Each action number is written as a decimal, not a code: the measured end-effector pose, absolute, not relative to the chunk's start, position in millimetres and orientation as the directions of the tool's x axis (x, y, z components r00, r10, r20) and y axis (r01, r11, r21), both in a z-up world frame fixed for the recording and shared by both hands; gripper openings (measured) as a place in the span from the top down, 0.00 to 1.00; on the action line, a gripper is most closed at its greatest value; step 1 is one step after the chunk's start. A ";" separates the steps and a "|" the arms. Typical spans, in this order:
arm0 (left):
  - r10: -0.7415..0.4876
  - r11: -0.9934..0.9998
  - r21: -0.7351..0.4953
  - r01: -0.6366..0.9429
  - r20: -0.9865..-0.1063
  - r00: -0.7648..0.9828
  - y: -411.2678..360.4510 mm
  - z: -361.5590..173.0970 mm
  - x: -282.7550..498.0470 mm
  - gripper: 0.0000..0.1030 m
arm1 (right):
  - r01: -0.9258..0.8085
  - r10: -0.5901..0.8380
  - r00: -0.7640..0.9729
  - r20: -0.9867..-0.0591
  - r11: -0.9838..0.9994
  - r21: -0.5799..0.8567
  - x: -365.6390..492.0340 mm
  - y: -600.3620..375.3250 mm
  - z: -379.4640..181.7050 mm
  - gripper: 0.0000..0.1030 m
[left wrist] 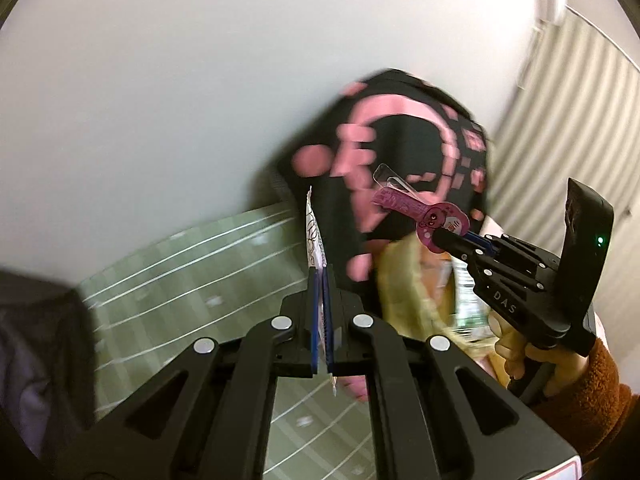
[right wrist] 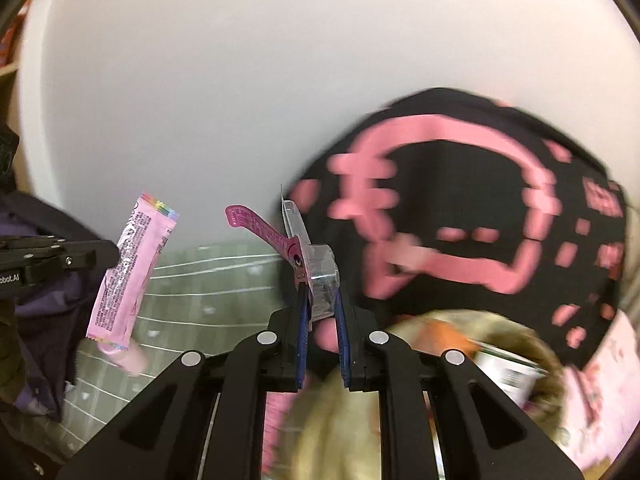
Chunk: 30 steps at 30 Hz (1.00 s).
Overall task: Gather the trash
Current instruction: 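Carry the pink candy and pink wrapper over the trash bag with both grippers, then open both grippers to drop the pink candy and wrapper into the bag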
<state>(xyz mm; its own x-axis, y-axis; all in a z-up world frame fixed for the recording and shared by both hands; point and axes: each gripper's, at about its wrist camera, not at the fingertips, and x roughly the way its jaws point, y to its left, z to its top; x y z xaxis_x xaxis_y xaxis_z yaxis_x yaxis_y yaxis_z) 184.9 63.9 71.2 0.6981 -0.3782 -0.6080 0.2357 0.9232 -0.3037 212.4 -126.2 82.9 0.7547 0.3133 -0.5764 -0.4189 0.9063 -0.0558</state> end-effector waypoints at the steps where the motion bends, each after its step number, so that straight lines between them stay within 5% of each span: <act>1: -0.399 0.916 -0.307 0.260 -0.604 0.690 54.9 72.7 187.7 0.98 | -0.383 0.282 0.771 -0.571 0.922 -0.062 208.3 -142.6 86.1 0.87; 12: -0.647 0.749 -0.401 0.528 -0.615 0.451 -87.3 49.1 229.1 0.98 | -0.086 0.043 0.834 -0.550 0.995 -0.053 176.5 -279.0 95.9 0.87; 20: -0.594 0.781 -0.374 0.500 -0.692 0.410 -135.5 12.0 257.7 0.97 | -0.064 0.067 0.825 -0.562 0.998 0.025 168.0 -318.2 89.9 0.87; 22: -0.583 0.795 -0.387 0.468 -0.702 0.410 -132.0 8.3 262.2 0.83 | -0.084 0.092 0.818 -0.568 0.996 0.040 174.4 -318.2 85.8 0.87; 30: -0.514 0.853 -0.353 0.385 -0.698 0.498 -91.6 23.0 233.4 0.63 | -0.144 0.205 0.764 -0.612 0.978 0.148 195.9 -296.0 59.5 0.87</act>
